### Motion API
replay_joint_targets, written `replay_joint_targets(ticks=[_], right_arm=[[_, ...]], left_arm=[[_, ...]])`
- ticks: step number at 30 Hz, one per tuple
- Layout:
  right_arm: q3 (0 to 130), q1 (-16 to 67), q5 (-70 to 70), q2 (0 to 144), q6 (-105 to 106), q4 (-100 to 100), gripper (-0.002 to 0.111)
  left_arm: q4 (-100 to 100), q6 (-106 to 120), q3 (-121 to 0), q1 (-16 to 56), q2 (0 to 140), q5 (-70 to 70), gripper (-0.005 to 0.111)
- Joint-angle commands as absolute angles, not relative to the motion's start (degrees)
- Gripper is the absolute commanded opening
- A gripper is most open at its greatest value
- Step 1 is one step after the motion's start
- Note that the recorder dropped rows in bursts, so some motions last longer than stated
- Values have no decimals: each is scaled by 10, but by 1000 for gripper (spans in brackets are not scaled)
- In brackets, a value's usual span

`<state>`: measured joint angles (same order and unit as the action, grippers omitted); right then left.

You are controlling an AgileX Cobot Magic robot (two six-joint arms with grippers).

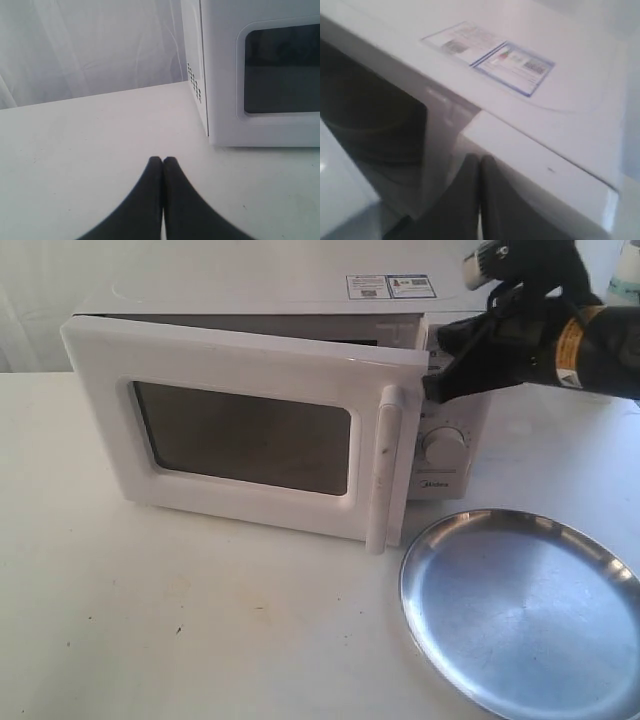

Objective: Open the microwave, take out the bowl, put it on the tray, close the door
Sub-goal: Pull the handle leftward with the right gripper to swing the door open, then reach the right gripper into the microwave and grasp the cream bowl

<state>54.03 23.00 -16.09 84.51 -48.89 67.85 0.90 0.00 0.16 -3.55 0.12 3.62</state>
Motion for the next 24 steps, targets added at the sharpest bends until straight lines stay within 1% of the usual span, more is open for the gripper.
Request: replay_joint_targets(ticks=[1,2,4,5,6,7,12,15,16,17,19,20,21,23,24], right_arm=[[546,229,-277,896,-501,695,0],[546,229,-331,901,-522,727,0],[547,229,-481,911,-543,810,0],[549,229,-548,914,-532,841,0],[550,229,-644,915,-508,877,0],[552,229,-698,915,-478,898,0],[553,233,-700,899,-449,918,0],[553,233,-596,901,-459,888,0],[553,239,-556,915,-485,849,0],[553,242,-544,922,-489,841,0],[553,265,-526,960,-459,838,4],[553,291,-519,994,-402,806,12],[553,302,-511,1008,-349,777,15],[554,351,-502,1076,-19,569,28],[556,367,-509,1094,73,486,31]], left_arm=[[5,0,0,-33,0,39,0],[5,0,0,-33,0,39,0],[5,0,0,-33,0,39,0],[5,0,0,-33,0,39,0],[5,0,0,-33,0,39,0],[5,0,0,-33,0,39,0],[5,0,0,-33,0,39,0],[5,0,0,-33,0,39,0],[5,0,0,-33,0,39,0],[5,0,0,-33,0,39,0],[5,0,0,-33,0,39,0],[5,0,0,-33,0,39,0],[5,0,0,-33,0,39,0],[5,0,0,-33,0,39,0],[5,0,0,-33,0,39,0]])
